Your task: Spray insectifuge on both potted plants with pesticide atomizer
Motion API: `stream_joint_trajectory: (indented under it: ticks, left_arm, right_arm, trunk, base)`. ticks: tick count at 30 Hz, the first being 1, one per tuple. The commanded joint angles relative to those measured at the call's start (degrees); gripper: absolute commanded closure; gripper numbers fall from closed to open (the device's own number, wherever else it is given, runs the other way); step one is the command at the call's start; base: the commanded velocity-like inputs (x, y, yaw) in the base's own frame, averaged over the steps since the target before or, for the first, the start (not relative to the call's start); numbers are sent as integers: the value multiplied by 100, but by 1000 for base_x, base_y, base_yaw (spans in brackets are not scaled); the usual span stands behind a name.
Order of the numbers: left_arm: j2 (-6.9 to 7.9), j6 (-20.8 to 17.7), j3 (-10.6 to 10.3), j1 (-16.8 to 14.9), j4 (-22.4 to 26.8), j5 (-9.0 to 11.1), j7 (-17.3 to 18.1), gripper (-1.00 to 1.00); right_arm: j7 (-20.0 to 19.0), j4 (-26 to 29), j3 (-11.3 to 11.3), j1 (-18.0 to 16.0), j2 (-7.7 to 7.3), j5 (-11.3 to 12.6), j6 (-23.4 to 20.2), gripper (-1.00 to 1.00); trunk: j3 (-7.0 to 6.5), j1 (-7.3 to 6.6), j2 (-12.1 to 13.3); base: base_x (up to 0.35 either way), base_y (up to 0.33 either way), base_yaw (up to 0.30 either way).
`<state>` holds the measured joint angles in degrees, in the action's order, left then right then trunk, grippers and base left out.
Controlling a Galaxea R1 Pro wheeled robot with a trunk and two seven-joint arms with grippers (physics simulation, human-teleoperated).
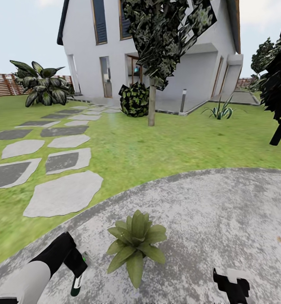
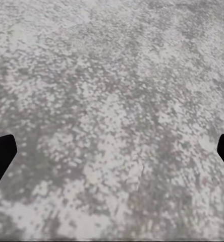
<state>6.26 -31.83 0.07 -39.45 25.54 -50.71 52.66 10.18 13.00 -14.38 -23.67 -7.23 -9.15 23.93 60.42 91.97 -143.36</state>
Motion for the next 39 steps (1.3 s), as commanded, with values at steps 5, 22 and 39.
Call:
stream_joint_trajectory:
  ticks: [5,22,39]
  left_arm:
    - [24,-46,-14,25,12,-15,25,100]
    - [291,-742,-1517,-893,13,-12,1403,100]
    - [259,-754,-1514,-937,188,12,1431,100]
  right_arm:
    - [13,-35,-26,-6,-4,-68,16,-100]
    - [10,-210,-29,-6,-14,-69,24,-100]
    - [45,-201,-29,-6,-7,-60,24,-100]
  trunk:
    - [6,-2,-3]
    - [6,-2,-3]
    - [20,-2,-3]
  base:
    - [0,0,-46]
    - [0,0,0]
    - [139,39,67]
